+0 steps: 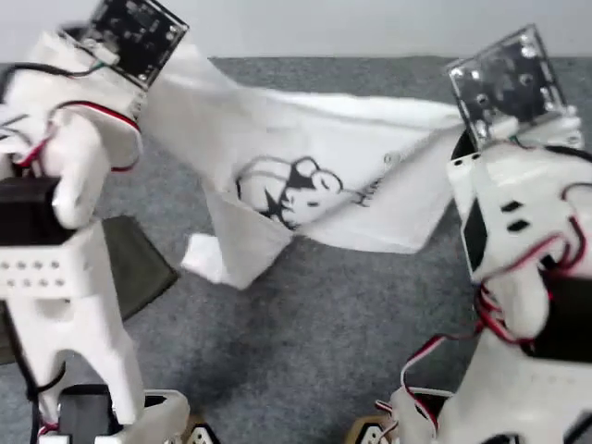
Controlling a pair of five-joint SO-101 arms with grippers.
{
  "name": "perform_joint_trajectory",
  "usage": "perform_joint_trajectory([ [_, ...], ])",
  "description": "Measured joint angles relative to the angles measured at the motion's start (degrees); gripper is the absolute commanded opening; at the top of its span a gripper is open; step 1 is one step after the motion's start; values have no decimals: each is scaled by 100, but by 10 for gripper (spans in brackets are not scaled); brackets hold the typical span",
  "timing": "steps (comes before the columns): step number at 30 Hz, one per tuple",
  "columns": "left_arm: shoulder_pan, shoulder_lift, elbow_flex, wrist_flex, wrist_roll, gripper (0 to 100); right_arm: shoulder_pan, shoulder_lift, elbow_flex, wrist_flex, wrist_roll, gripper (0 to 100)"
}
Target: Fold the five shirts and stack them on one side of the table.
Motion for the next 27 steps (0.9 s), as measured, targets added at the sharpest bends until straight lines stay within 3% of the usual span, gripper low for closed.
perform_joint_trajectory([
  [13,308,-70,-1556,-835,-1020,13,9,-193,0,-1785,1099,10],
  [27,308,-114,-2734,-888,-1301,13,9,-360,0,-2004,1398,11],
])
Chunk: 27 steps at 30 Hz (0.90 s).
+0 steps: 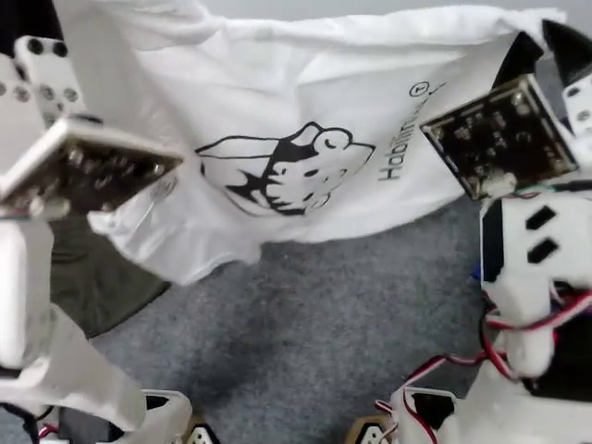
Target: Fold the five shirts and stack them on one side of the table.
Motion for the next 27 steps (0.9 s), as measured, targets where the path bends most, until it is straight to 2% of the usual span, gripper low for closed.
perform_joint_trajectory([
  [9,-18,-176,-1618,1503,0,13,0,-782,-686,1275,18,11],
  [14,9,-123,-1582,2215,0,13,26,-809,-510,1829,18,11],
  [17,0,53,-1187,2462,0,13,26,-791,-9,2084,18,11],
  [22,0,765,141,2629,0,13,26,-730,1530,1978,18,11],
  [27,9,1618,1538,1802,0,13,53,-255,3455,782,18,10],
])
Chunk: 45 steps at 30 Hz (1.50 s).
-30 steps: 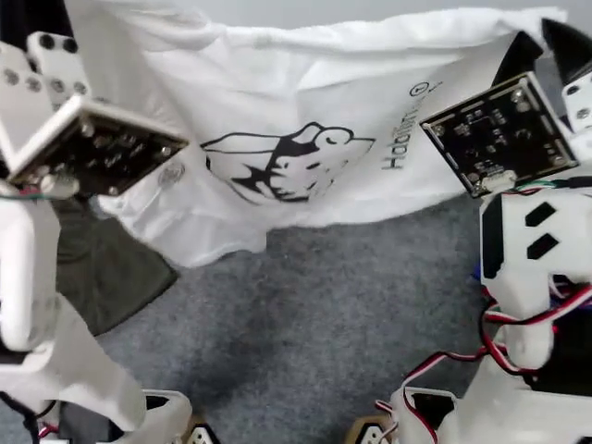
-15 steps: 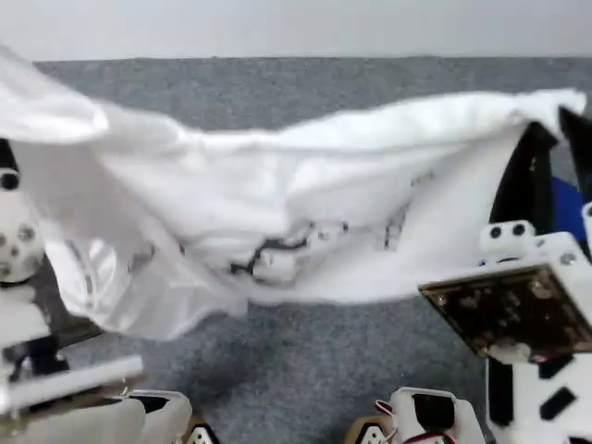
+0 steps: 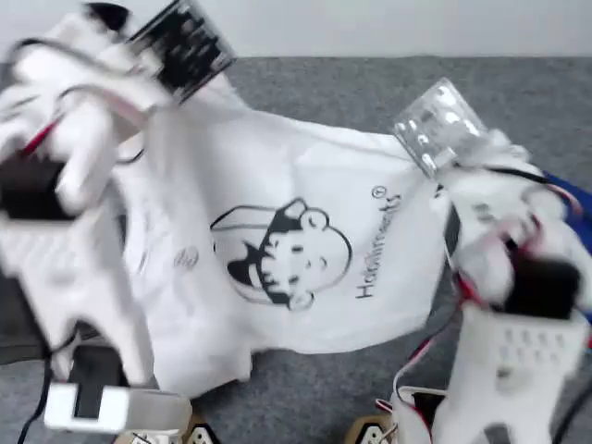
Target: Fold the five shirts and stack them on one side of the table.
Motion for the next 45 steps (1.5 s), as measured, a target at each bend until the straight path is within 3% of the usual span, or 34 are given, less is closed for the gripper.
perform_joint_trajectory([
  [7,9,1407,1099,-1855,0,13,44,633,1969,-2673,193,10],
  [18,255,3015,1099,-4369,-185,13,422,2901,1916,-5776,730,10],
  [25,334,3095,1090,-4536,-888,13,396,4369,738,-6031,747,10],
  [39,35,3367,387,-4492,-958,13,-149,6224,-1284,-6031,747,10],
  [45,79,3367,387,-3745,-958,13,-220,6347,-1459,-5873,747,10],
])
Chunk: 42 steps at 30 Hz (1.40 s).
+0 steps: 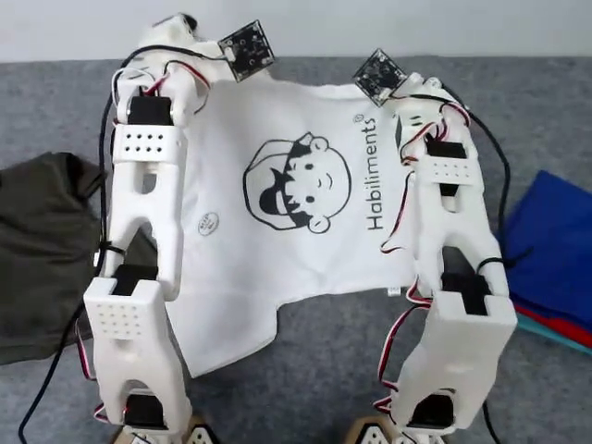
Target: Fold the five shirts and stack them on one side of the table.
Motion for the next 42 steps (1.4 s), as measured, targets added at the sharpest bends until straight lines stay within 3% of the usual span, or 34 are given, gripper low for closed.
perform_joint_trajectory([
  [17,334,-1459,-9,5398,0,13,273,-1169,0,4782,0,14],
  [23,334,-2277,475,5626,167,13,273,-1196,0,6048,9,15],
  [34,765,-4510,4334,5626,211,13,281,-1196,0,7156,501,15],
  [42,756,-5152,5609,5618,220,14,387,-1196,0,7604,782,15],
])
